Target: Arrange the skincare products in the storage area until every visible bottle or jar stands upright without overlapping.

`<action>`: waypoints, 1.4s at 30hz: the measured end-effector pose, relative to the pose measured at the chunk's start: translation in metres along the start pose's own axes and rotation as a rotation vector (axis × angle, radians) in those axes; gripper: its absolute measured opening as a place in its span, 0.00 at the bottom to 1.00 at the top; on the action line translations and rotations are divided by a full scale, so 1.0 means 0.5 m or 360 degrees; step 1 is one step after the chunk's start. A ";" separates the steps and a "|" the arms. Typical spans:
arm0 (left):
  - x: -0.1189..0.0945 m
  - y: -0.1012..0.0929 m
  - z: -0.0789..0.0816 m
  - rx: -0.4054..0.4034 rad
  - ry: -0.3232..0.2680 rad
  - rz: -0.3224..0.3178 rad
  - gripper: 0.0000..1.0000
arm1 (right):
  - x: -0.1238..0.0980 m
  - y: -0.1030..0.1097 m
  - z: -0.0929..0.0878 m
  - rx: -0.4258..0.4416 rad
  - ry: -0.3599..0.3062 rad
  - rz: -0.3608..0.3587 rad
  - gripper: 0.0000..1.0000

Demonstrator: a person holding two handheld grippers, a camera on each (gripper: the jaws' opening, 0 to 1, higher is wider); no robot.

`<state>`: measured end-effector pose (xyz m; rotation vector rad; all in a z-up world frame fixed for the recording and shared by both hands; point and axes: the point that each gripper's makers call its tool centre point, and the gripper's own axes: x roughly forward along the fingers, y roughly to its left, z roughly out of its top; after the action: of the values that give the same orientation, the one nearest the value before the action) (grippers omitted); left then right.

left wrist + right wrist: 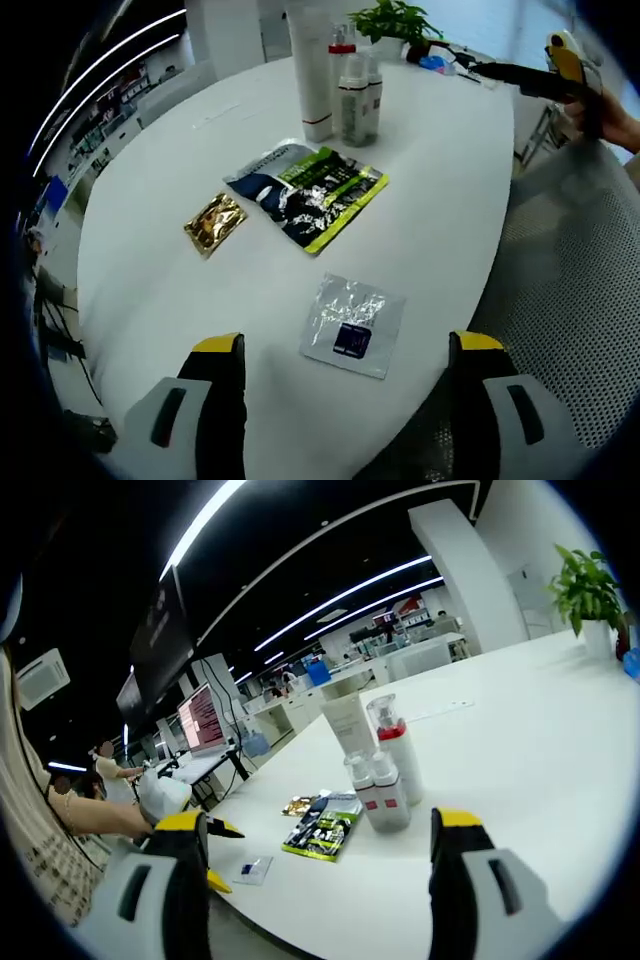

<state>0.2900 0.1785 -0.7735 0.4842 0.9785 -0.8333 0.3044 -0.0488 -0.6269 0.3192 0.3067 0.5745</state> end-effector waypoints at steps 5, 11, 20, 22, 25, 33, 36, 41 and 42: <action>0.018 -0.008 -0.004 0.0042 0.0048 -0.0085 0.60 | -0.001 -0.002 0.001 0.0004 -0.0005 -0.0003 0.92; 0.017 0.006 0.007 0.0107 0.0063 -0.0073 0.55 | -0.002 -0.002 0.004 0.0008 -0.0019 -0.0012 0.92; 0.021 -0.014 0.015 0.0272 0.0079 -0.0149 0.41 | -0.003 -0.005 0.007 0.0012 -0.0033 -0.0024 0.92; 0.021 -0.008 0.016 0.0269 0.0091 -0.0151 0.36 | -0.003 -0.005 0.007 0.0013 -0.0034 -0.0026 0.92; 0.021 -0.004 0.017 0.0275 0.0114 -0.0167 0.36 | -0.004 -0.006 0.008 0.0016 -0.0038 -0.0030 0.92; 0.022 0.030 0.026 0.0401 0.0168 -0.0185 0.37 | -0.007 -0.012 0.011 0.0029 -0.0055 -0.0046 0.92; 0.022 0.041 0.033 0.0449 0.0173 -0.0218 0.37 | -0.007 -0.014 0.011 0.0030 -0.0055 -0.0051 0.92; 0.036 0.096 0.049 0.0555 0.0206 -0.0194 0.37 | -0.008 -0.018 0.012 0.0040 -0.0062 -0.0065 0.92; 0.038 0.106 0.055 0.0570 0.0207 -0.0193 0.37 | -0.008 -0.019 0.012 0.0043 -0.0064 -0.0068 0.92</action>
<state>0.3522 0.1840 -0.7765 0.8000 0.9881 -1.1051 0.3081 -0.0598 -0.6242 0.3488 0.2823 0.5217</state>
